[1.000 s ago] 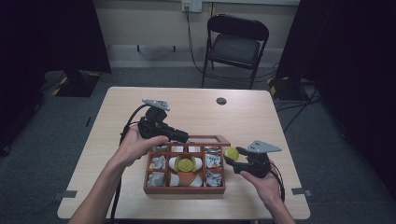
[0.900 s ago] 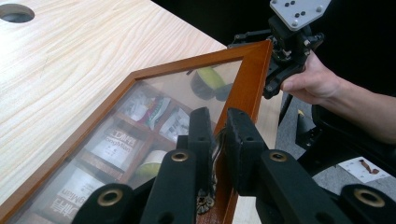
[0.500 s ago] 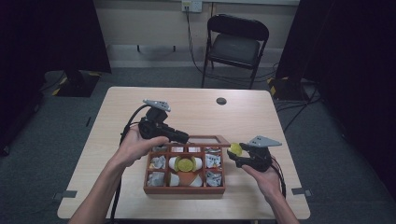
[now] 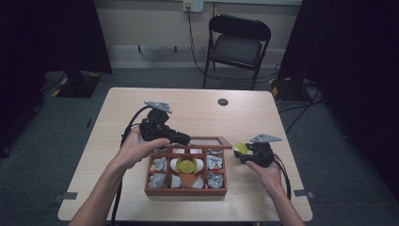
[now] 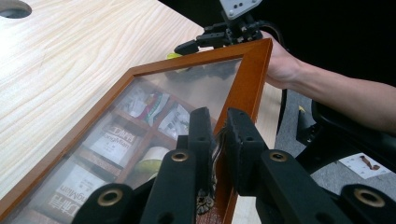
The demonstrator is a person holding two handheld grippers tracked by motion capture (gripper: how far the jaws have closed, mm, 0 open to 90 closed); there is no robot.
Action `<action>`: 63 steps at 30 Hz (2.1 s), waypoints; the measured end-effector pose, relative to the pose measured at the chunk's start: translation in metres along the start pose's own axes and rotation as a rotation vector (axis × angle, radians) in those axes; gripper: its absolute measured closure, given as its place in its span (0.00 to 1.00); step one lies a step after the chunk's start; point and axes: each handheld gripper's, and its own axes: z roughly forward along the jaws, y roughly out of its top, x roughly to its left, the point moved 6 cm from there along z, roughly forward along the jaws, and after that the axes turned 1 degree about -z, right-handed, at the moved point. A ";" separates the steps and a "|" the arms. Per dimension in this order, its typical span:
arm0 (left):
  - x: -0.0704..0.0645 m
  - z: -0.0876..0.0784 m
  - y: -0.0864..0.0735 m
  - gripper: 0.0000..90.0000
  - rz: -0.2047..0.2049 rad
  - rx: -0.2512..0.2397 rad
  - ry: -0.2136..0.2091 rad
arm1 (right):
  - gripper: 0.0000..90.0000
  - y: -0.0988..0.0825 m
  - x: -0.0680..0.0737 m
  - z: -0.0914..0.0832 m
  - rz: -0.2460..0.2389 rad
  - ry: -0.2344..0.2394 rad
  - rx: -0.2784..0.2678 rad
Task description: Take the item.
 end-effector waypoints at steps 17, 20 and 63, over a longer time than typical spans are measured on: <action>-0.001 0.001 -0.002 0.90 0.002 0.005 -0.007 | 0.41 -0.008 -0.002 0.013 -0.021 -0.025 0.041; -0.001 0.001 -0.001 0.90 0.001 0.004 -0.007 | 0.28 -0.007 -0.003 0.013 -0.007 -0.037 0.036; -0.010 0.009 -0.013 0.91 0.069 0.043 0.004 | 0.15 -0.071 -0.009 -0.026 0.008 -0.098 0.071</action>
